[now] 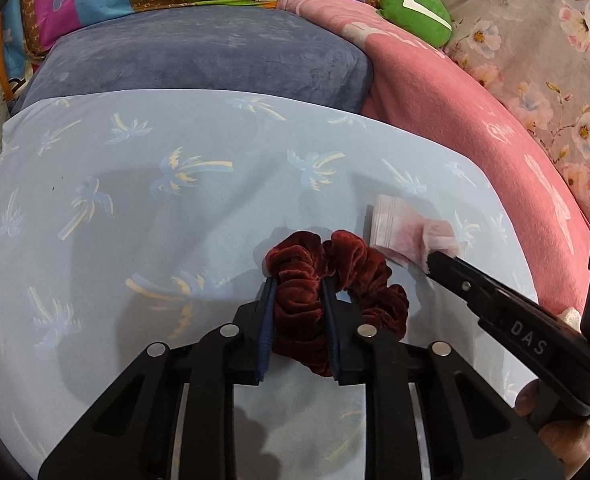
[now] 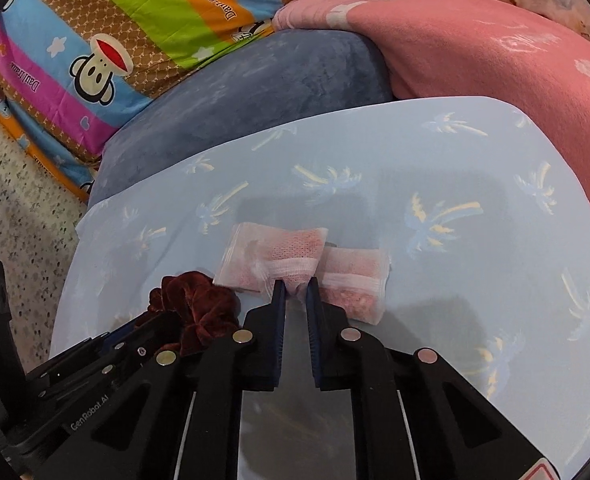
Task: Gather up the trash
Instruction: 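Grasp the dark red scrunchie with the left tool while the right tool grasps the pink packets, then carry scrunchie and packets over the wastebasket and open both tools to drop them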
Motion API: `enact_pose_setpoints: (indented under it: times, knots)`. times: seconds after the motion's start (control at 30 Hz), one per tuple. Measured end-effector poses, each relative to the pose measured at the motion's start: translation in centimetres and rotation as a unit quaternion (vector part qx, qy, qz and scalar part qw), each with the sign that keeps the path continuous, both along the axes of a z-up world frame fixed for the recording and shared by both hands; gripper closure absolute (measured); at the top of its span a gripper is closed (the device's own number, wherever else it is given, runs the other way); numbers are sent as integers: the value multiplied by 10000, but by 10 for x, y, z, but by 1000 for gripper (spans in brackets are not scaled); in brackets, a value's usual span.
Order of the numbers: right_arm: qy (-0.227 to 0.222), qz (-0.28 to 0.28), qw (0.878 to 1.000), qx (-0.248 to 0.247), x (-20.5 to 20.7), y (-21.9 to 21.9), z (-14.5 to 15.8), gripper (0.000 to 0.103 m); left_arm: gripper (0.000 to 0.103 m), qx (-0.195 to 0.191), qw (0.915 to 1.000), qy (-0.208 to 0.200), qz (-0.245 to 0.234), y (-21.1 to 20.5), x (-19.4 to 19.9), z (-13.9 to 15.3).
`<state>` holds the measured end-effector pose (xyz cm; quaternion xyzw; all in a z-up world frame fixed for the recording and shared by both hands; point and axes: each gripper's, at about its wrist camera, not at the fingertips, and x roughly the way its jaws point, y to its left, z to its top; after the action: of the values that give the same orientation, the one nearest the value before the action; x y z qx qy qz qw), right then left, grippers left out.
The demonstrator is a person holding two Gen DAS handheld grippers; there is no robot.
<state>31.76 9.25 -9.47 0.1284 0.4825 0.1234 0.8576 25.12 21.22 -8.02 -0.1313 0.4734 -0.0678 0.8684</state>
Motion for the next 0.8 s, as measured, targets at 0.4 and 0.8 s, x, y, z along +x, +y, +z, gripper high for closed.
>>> enact_pose_setpoints:
  times: [0.4,0.8]
  knots:
    - [-386,-432,9980,252,-71,-59,39,94,85,69,9992,-221,-316,-36,-32,27]
    - [-1013,-899,9902,340,-149,-135,100,94,85,73,9949,-559,-838,-103,-76,66]
